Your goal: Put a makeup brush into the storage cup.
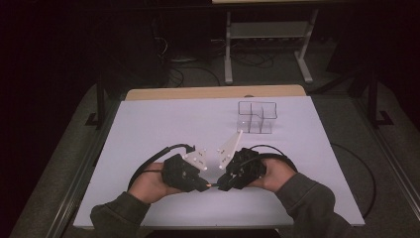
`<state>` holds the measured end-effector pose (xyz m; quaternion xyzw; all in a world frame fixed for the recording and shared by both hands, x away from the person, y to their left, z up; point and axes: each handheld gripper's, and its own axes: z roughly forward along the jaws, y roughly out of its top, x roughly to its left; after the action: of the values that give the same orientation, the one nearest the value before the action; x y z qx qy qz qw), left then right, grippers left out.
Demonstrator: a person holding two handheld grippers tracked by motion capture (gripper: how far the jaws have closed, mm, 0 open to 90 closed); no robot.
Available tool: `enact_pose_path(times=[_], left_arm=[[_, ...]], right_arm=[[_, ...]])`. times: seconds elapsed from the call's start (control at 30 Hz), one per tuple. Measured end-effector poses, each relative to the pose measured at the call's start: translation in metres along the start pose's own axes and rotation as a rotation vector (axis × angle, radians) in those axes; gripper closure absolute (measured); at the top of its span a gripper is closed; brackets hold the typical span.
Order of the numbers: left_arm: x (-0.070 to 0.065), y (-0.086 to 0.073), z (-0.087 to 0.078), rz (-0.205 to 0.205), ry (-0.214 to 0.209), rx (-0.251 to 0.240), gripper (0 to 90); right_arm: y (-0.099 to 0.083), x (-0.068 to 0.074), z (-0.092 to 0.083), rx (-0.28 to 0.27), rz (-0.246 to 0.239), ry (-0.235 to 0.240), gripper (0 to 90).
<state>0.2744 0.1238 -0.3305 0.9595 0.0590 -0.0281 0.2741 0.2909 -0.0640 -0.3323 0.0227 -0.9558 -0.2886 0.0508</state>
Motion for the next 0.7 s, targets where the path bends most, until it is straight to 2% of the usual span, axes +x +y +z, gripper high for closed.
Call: enact_pose_path(times=[0.23,0.4,0.43,0.47,0.53,0.57,0.6,0.63,0.67,0.7], left_arm=[[0.0,0.0004,0.0016,-0.003,0.002,0.01,84.3],[0.0009,0.0024,0.0017,0.014,0.009,0.018,84.3],[0.0,0.0026,0.0025,0.001,0.005,0.007,84.3],[-0.0004,0.0029,0.0028,-0.003,0.002,0.005,84.3],[-0.0003,0.0037,0.0032,0.002,-0.001,0.004,84.3],[-0.0003,0.004,0.0031,0.005,0.002,0.006,84.3],[-0.0004,0.0039,0.0031,0.003,0.001,0.006,84.3],[0.0005,0.0039,0.0026,0.013,0.004,0.015,84.2],[-0.0002,0.0038,0.0027,0.007,0.001,0.009,84.2],[-0.0003,0.0038,0.0026,0.008,0.004,0.008,84.1]], right_arm=[[0.0048,-0.0025,0.0051,0.021,-0.011,0.002,78.0],[0.0062,-0.0023,0.0076,0.023,-0.01,0.002,79.0],[0.0066,-0.0021,0.008,0.02,-0.004,-0.001,79.4],[0.0065,-0.0032,0.0084,0.021,-0.021,0.003,79.9],[0.0071,-0.0017,0.0092,0.01,0.003,0.001,81.1],[0.0078,0.0006,0.0101,-0.003,0.04,-0.003,81.3],[0.0077,0.0017,0.0102,-0.006,0.056,0.002,81.4],[0.0068,0.0006,0.0104,-0.008,0.04,0.007,81.6],[0.0066,0.0026,0.0105,-0.017,0.072,0.011,81.9],[0.0039,-0.0039,0.0094,-0.001,-0.017,0.004,82.1]])
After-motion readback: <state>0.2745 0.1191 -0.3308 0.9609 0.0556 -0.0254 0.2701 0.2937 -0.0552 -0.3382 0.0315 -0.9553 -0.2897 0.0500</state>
